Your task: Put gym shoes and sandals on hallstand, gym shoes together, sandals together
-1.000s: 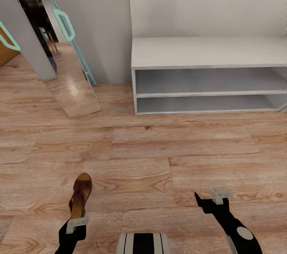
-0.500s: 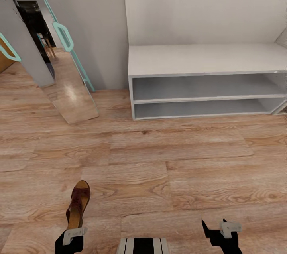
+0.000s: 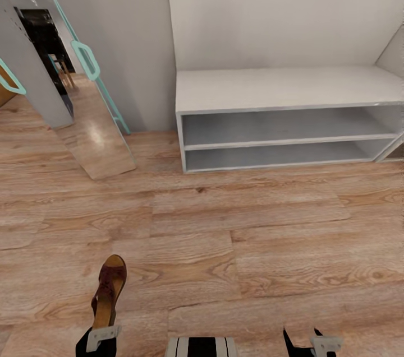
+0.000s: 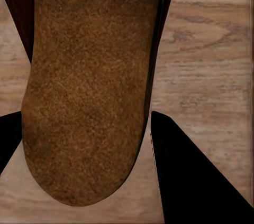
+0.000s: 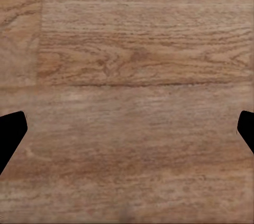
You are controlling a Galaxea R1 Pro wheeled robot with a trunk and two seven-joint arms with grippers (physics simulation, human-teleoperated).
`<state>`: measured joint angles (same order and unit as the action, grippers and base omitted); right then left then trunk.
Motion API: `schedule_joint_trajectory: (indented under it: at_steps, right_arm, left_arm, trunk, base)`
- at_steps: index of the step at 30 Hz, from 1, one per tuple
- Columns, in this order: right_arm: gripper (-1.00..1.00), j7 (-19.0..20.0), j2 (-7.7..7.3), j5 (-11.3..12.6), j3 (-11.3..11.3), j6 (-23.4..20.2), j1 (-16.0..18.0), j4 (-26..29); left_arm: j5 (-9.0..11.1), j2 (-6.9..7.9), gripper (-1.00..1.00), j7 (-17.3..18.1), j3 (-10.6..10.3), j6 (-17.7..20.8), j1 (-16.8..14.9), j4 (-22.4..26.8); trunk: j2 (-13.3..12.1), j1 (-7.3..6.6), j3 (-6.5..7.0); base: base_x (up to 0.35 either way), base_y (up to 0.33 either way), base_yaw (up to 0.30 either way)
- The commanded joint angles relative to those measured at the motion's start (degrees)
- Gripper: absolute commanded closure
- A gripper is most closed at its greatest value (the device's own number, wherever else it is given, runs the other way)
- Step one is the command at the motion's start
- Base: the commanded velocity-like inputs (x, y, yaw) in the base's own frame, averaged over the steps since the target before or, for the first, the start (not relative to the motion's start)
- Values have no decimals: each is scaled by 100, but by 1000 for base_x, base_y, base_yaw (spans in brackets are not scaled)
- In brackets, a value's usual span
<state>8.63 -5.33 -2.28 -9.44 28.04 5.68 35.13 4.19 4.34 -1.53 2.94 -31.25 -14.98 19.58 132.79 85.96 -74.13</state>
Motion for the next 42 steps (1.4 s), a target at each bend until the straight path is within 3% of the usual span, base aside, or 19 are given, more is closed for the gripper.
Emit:
schedule_joint_trajectory:
  at_steps: [1,16,24,42]
  right_arm:
    - [-100,42,8,-24,-33,30,3,-45]
    - [-100,42,15,-35,-31,52,3,-165]
    - [-100,42,15,-36,-31,52,3,-165]
    - [-100,36,15,-27,-26,52,2,-165]
  left_arm:
    - [22,-5,100,-6,-12,-83,16,-8]
    - [43,-33,100,-6,-13,-246,65,-148]
    - [46,-38,100,-8,-13,-249,65,-149]
    - [47,-38,100,-7,-13,-250,65,-148]
  trunk:
    - [1,-1,6]
    - [1,-1,141]
    - [1,-1,213]
    - [1,-1,349]
  base:
    - [0,0,-67]
    - [-23,17,-17]
    - [-168,238,0]
    - [-10,272,0]
